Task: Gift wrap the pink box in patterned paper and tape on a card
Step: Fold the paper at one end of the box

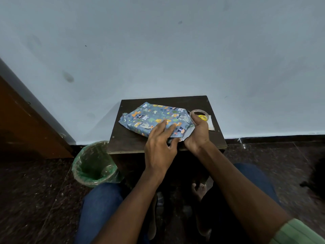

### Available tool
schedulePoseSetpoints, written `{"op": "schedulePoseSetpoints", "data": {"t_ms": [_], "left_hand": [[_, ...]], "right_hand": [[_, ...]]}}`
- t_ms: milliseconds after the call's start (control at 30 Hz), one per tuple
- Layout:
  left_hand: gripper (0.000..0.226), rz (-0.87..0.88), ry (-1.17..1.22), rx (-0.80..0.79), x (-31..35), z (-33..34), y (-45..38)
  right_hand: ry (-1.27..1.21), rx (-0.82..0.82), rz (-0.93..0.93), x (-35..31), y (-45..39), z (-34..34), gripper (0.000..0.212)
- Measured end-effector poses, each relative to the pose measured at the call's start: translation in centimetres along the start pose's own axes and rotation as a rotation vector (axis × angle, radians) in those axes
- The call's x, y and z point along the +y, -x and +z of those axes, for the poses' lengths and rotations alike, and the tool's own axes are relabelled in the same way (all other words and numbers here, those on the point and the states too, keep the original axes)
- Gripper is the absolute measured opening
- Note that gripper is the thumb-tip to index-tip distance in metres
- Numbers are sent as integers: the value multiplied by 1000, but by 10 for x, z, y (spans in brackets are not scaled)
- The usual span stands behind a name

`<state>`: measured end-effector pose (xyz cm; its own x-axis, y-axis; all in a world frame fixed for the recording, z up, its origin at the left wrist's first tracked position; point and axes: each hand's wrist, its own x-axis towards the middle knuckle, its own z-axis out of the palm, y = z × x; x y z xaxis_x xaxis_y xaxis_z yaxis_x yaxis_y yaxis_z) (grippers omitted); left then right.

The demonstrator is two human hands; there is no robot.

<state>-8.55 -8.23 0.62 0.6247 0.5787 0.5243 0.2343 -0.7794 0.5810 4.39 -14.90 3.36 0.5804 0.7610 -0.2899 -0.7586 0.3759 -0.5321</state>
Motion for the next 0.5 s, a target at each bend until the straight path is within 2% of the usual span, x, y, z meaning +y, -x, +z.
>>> {"op": "schedulePoseSetpoints", "data": {"t_ms": [100, 200, 367, 433, 500], "left_hand": [[50, -9, -112, 32, 2, -6, -7], [40, -8, -139, 94, 4, -11, -17], [20, 193, -303, 85, -2, -5, -30], [30, 259, -358, 17, -6, -2, -35], [53, 315, -441, -100, -11, 4, -39]], "right_hand": [[3, 14, -31, -4, 3, -1, 52], [110, 25, -31, -12, 6, 1, 43], [154, 114, 8, -15, 4, 0, 42], [110, 129, 25, -19, 3, -2, 45], [96, 135, 42, -23, 0, -2, 51]]}}
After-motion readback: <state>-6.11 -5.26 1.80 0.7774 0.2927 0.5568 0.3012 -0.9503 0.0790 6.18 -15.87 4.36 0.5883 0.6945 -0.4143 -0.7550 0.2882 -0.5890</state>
